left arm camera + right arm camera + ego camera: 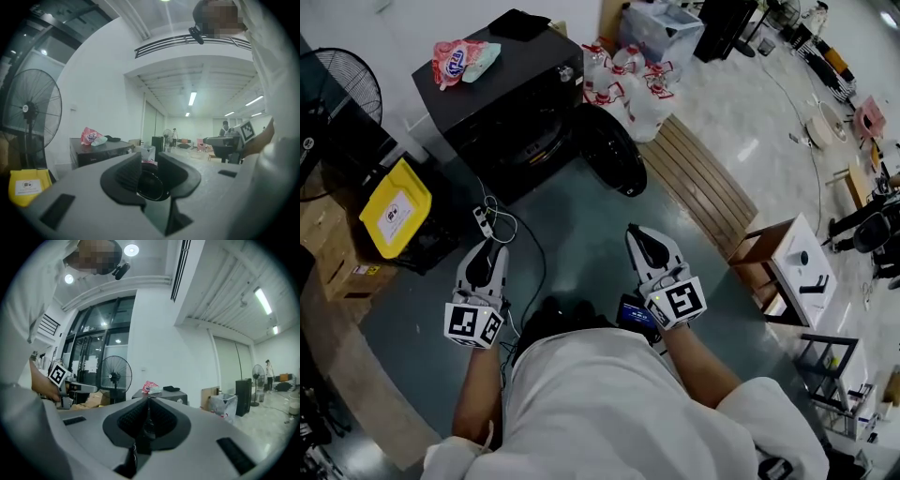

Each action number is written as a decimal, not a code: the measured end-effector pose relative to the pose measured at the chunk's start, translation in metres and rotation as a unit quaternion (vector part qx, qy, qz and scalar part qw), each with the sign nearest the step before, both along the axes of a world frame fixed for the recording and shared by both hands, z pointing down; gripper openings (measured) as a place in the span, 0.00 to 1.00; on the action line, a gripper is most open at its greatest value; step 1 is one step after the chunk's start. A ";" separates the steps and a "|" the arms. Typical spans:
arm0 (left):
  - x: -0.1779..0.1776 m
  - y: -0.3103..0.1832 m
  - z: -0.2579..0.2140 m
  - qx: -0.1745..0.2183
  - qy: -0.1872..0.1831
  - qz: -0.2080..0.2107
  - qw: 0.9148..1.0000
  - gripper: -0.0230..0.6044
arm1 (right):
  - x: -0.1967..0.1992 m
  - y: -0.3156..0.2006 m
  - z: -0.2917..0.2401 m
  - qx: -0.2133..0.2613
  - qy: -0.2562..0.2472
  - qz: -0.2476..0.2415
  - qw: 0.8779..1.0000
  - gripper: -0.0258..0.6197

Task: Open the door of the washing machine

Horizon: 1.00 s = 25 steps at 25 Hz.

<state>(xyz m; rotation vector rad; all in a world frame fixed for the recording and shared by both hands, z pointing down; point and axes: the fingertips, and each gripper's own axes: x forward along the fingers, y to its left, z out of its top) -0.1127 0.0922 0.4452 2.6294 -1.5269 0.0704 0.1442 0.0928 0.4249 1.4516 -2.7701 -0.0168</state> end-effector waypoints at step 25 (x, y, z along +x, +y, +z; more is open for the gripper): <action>0.002 0.007 0.003 -0.003 -0.008 -0.031 0.999 0.22 | 0.027 -0.004 0.025 -0.023 -0.019 0.018 0.999 0.10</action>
